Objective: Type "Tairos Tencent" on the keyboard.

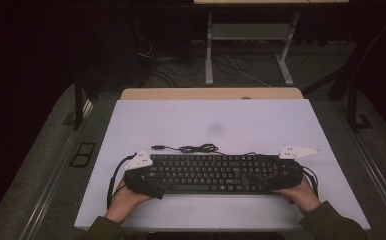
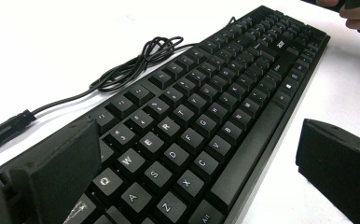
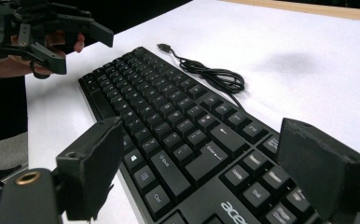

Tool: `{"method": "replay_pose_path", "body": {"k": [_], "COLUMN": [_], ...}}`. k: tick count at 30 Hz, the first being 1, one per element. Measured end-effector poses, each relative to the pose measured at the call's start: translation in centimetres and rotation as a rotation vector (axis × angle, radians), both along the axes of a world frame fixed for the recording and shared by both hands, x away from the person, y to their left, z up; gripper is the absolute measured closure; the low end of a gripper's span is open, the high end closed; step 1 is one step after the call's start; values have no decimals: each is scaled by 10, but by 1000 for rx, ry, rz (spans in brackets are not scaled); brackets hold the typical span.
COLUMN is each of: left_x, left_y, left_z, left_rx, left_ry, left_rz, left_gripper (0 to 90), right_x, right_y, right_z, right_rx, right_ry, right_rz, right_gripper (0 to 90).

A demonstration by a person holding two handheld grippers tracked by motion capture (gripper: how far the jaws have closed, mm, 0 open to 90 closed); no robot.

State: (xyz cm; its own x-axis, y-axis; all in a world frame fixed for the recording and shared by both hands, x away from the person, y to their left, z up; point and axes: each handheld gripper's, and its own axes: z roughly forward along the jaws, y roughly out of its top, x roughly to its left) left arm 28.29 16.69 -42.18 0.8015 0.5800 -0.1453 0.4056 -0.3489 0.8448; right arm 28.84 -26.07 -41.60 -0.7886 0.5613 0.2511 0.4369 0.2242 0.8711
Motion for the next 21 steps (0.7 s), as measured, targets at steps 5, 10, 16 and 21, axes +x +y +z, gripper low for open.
{"method": "replay_pose_path", "body": {"k": [5,10,16,21], "left_x": [0,0,0,0], "left_y": [-1,-1,-2,-3], "left_z": [0,0,0,0], "left_rx": [-4,0,-4,-5], "left_ry": [-3,-5,-5,-3], "left_rz": [-1,-7,-8,-12], "left_gripper": [0,0,0,0], "right_x": [2,4,6,9], "right_y": [5,13,19,24], "right_z": [0,-1,0,-1], "right_rx": [4,-3,4,2], "right_ry": [7,7,15,21], "right_rz": [12,31,50,66], "right_gripper": [183,224,279,330]}}
